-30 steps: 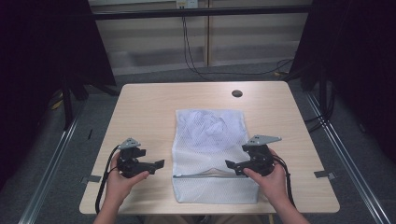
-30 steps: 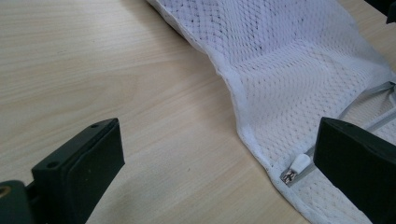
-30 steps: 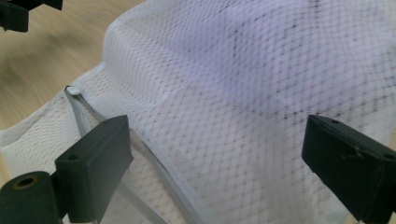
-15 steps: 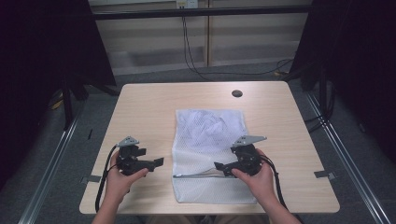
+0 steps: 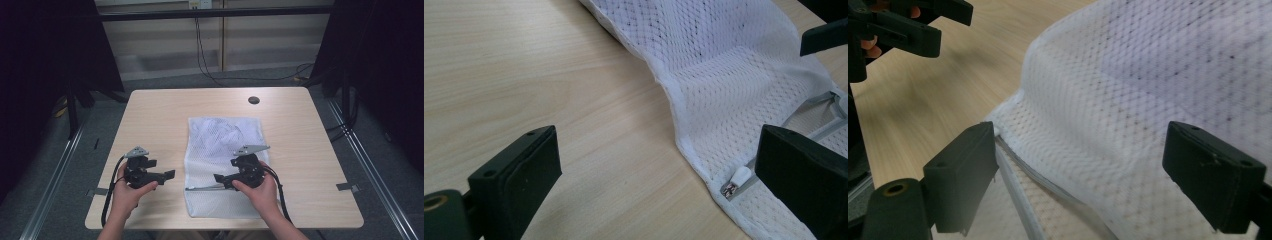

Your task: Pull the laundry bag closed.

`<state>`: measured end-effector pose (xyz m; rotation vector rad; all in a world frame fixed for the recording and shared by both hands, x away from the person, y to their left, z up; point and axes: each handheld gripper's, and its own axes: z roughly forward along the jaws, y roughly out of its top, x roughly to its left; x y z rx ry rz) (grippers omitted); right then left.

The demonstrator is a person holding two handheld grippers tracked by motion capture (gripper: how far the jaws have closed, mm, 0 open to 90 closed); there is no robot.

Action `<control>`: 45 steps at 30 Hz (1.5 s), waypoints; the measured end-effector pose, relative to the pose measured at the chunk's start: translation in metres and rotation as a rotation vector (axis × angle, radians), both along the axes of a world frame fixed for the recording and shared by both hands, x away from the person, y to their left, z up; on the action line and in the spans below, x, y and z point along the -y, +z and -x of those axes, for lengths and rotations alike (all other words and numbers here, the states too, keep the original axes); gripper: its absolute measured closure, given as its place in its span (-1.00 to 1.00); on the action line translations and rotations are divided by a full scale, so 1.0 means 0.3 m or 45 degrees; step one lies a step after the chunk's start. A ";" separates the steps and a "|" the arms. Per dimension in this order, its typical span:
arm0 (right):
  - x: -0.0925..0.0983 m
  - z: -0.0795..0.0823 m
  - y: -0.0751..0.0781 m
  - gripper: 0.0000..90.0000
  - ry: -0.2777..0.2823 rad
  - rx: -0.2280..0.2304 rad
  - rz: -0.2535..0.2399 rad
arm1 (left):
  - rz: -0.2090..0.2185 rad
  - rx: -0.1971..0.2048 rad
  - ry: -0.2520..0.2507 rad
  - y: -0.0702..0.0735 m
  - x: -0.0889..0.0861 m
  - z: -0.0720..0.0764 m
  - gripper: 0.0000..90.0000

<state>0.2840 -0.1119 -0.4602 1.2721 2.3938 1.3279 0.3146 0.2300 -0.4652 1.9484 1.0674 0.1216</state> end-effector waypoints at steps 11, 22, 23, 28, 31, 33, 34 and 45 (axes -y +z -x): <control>-0.112 -0.002 -0.023 -0.44 0.083 -0.021 -0.028 | 0.001 -0.014 0.004 -0.001 -0.014 0.008 -0.91; -0.157 0.000 -0.044 -0.29 0.094 -0.060 -0.066 | -0.002 -0.025 -0.007 -0.001 -0.013 0.012 -0.89; -0.159 0.001 -0.045 -0.27 0.087 -0.065 -0.074 | -0.004 -0.025 -0.005 -0.001 -0.013 0.012 -0.88; -0.176 0.004 -0.050 -0.17 0.087 -0.052 -0.093 | -0.001 -0.029 -0.014 -0.002 -0.012 0.010 -0.88; -0.189 0.005 -0.056 -0.14 0.089 -0.077 -0.097 | -0.007 -0.030 -0.016 -0.003 -0.013 0.008 -0.88; -0.195 0.004 -0.060 -0.10 0.080 -0.114 -0.101 | -0.003 -0.030 -0.014 -0.003 -0.014 0.008 -0.88; -0.199 0.005 -0.062 -0.04 0.069 -0.155 -0.117 | 0.003 -0.031 -0.008 -0.003 -0.013 0.008 -0.88; -0.224 0.000 -0.080 0.27 0.059 -0.275 -0.166 | 0.017 -0.034 -0.004 -0.001 -0.020 0.007 -0.88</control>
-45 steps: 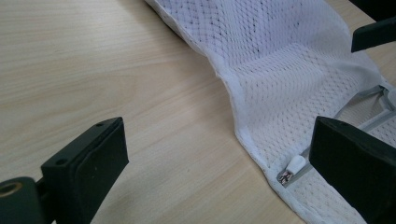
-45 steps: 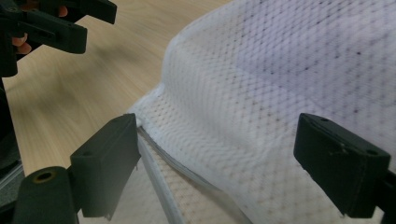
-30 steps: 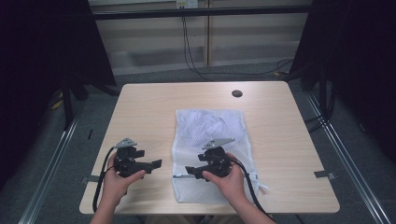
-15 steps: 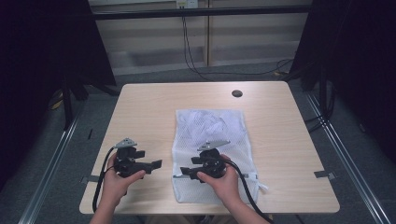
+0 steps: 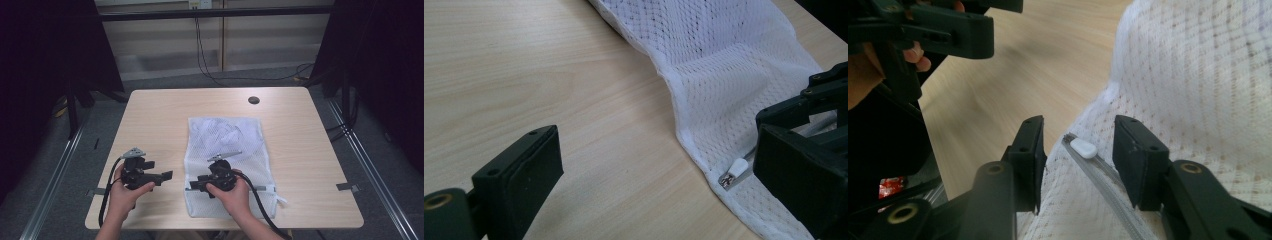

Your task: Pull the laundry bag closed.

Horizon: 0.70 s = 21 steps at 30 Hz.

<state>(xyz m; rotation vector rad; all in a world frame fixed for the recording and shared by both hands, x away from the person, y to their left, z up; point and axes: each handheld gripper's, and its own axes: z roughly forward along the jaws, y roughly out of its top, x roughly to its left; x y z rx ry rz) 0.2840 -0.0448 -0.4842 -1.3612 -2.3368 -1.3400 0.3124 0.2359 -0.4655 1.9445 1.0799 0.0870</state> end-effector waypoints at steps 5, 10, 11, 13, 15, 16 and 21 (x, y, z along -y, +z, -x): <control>-0.011 -0.004 -0.009 0.35 -0.011 -0.029 0.004 | -0.002 -0.002 0.001 0.000 -0.001 0.000 -0.88; -0.020 -0.005 -0.019 0.43 -0.030 -0.060 0.010 | -0.011 -0.003 -0.005 -0.003 0.001 -0.001 -0.88; -0.022 -0.005 -0.022 0.44 -0.031 -0.061 0.010 | -0.009 -0.006 -0.006 -0.003 0.002 -0.001 -0.88; -0.025 -0.005 -0.025 0.47 -0.038 -0.069 0.014 | -0.010 -0.006 -0.006 -0.003 0.002 -0.001 -0.88; -0.026 -0.004 -0.027 0.49 -0.049 -0.072 0.015 | -0.010 -0.006 -0.006 -0.003 0.002 -0.001 -0.88; -0.026 -0.004 -0.028 0.49 -0.051 -0.077 0.013 | -0.011 -0.006 -0.006 -0.003 0.002 -0.001 -0.88; -0.031 -0.007 -0.036 0.49 -0.054 -0.091 0.026 | -0.017 -0.006 -0.007 -0.004 0.002 -0.002 -0.88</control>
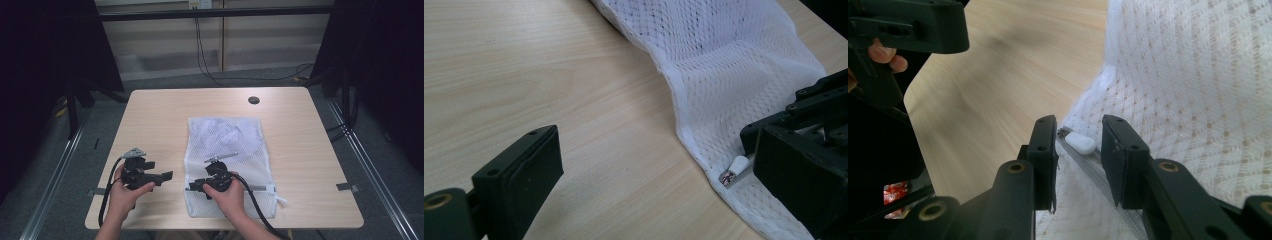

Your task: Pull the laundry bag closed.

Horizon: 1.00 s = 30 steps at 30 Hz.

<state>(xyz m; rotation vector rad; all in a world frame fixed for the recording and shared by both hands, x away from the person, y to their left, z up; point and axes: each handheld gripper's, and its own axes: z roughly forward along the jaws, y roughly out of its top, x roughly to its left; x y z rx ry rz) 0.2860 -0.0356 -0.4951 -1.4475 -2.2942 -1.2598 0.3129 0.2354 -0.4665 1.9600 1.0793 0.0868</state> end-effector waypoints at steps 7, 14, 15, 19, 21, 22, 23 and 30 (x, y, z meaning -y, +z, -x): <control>-0.005 -0.005 -0.008 0.49 -0.001 -0.026 -0.024 | -0.011 -0.005 -0.015 -0.002 0.001 -0.001 -0.88; -0.015 -0.006 -0.005 0.58 -0.004 -0.048 -0.058 | -0.014 -0.006 -0.012 -0.002 0.000 -0.001 -0.88; -0.015 -0.007 -0.004 0.61 -0.002 -0.046 -0.062 | -0.009 -0.008 -0.011 -0.001 0.000 -0.001 -0.88; -0.020 -0.005 -0.002 0.63 -0.001 -0.051 -0.062 | -0.012 -0.007 -0.011 -0.001 -0.001 -0.001 -0.88; -0.026 -0.003 -0.003 0.64 0.000 -0.055 -0.064 | -0.014 -0.006 -0.011 -0.001 -0.001 -0.001 -0.88; -0.029 -0.002 -0.003 0.65 0.002 -0.057 -0.064 | -0.013 -0.008 -0.011 -0.002 -0.001 -0.001 -0.88; -0.032 -0.001 -0.005 0.66 0.007 -0.051 -0.062 | -0.013 -0.009 -0.012 -0.002 -0.001 -0.001 -0.88; -0.048 -0.003 -0.021 0.74 0.013 -0.063 -0.034 | -0.009 -0.008 -0.009 -0.003 -0.002 -0.002 -0.88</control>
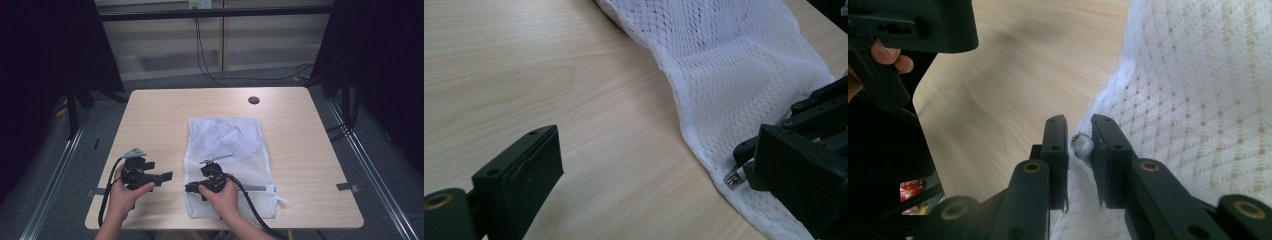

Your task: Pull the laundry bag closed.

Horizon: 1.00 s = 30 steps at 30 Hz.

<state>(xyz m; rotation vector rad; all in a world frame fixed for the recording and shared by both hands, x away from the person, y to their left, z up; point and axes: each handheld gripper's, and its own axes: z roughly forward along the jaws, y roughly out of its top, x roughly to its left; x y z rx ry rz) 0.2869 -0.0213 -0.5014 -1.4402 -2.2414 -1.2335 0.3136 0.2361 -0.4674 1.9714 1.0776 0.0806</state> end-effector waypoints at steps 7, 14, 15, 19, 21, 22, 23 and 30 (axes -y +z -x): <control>-0.007 -0.005 -0.012 0.84 -0.011 -0.015 0.002 | 0.000 -0.003 0.002 -0.001 -0.001 0.000 -0.88; -0.004 -0.009 -0.017 0.90 -0.026 -0.030 -0.017 | 0.004 -0.006 -0.005 -0.001 0.000 0.001 -0.88; -0.002 -0.009 -0.016 0.91 -0.025 -0.024 -0.021 | 0.005 -0.008 -0.006 -0.001 0.001 0.001 -0.88; 0.010 -0.011 -0.003 0.94 -0.035 -0.023 -0.053 | 0.000 -0.015 -0.027 -0.002 0.004 0.001 -0.88; 0.018 -0.013 0.003 0.94 -0.046 -0.036 -0.073 | 0.016 -0.020 -0.033 -0.006 0.011 0.003 -0.87; 0.018 -0.013 0.003 0.94 -0.046 -0.036 -0.073 | 0.016 -0.020 -0.033 -0.006 0.011 0.003 -0.87; 0.022 -0.014 0.007 0.94 -0.049 -0.040 -0.081 | 0.016 -0.023 -0.038 -0.007 0.016 0.004 -0.87; 0.041 -0.015 0.024 0.94 -0.057 -0.040 -0.113 | 0.052 -0.047 -0.077 -0.014 0.035 0.007 -0.85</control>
